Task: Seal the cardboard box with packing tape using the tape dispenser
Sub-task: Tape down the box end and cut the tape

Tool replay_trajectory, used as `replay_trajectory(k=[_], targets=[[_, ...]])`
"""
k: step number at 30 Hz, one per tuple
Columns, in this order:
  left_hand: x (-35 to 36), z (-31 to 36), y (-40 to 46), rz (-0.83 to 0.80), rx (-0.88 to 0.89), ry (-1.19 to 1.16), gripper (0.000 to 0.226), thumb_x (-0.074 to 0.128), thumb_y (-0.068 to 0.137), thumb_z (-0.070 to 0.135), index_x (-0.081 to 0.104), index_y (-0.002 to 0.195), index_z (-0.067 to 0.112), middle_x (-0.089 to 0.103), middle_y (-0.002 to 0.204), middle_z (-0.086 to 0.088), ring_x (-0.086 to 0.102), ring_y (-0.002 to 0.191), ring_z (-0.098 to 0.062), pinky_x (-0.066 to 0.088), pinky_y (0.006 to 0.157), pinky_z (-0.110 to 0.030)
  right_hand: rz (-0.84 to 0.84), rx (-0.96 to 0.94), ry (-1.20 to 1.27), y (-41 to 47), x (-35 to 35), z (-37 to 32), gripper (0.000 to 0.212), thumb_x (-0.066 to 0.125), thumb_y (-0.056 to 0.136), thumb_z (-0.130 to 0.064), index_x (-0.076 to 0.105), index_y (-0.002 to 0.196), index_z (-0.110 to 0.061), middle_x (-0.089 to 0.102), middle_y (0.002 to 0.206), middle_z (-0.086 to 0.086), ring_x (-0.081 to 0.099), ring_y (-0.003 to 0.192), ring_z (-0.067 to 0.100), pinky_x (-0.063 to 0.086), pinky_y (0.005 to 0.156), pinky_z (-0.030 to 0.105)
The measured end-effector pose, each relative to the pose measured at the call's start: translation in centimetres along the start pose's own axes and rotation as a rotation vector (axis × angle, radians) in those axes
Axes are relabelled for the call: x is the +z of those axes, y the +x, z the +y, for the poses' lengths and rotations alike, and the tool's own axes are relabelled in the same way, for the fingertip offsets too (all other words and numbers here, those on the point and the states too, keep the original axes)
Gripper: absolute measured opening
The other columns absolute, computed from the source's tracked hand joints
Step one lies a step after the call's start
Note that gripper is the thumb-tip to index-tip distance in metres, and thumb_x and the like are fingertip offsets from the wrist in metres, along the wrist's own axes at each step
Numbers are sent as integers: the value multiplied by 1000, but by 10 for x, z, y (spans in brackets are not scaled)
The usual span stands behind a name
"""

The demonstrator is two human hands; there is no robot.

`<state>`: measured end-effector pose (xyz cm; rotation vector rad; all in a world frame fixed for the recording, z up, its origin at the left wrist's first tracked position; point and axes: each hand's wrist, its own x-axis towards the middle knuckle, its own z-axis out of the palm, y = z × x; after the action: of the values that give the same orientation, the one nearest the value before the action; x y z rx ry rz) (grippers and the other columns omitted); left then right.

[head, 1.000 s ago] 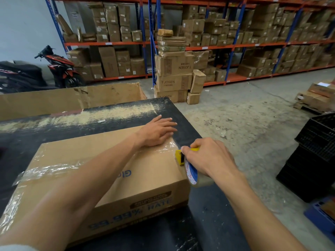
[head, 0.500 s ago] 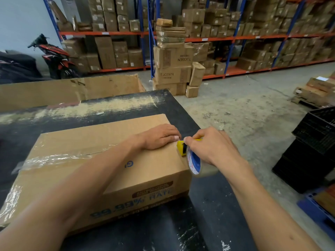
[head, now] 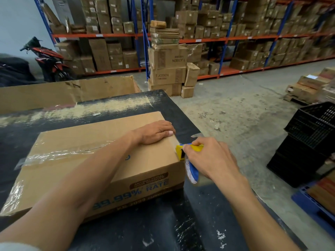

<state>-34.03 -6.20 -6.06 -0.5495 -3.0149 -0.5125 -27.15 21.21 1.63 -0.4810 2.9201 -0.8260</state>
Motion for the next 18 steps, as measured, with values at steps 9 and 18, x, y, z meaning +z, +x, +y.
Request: replay_trajectory(k=[9, 18], targets=[[2, 18, -25, -157, -45, 116, 50, 19, 103, 58, 24, 152, 49, 13, 165, 14, -2, 152, -6, -7, 119, -40, 59, -45, -41, -5, 5, -2, 40, 50, 89, -61, 63, 115, -34, 67, 104, 3, 59, 96, 28, 51, 78, 40], [3, 19, -25, -149, -74, 137, 60, 9, 97, 63, 33, 149, 45, 20, 164, 11, -1, 153, -9, -1, 122, -52, 51, -18, 10, -6, 10, 2, 40, 49, 86, -63, 66, 109, -34, 71, 96, 1, 63, 91, 27, 53, 75, 39]])
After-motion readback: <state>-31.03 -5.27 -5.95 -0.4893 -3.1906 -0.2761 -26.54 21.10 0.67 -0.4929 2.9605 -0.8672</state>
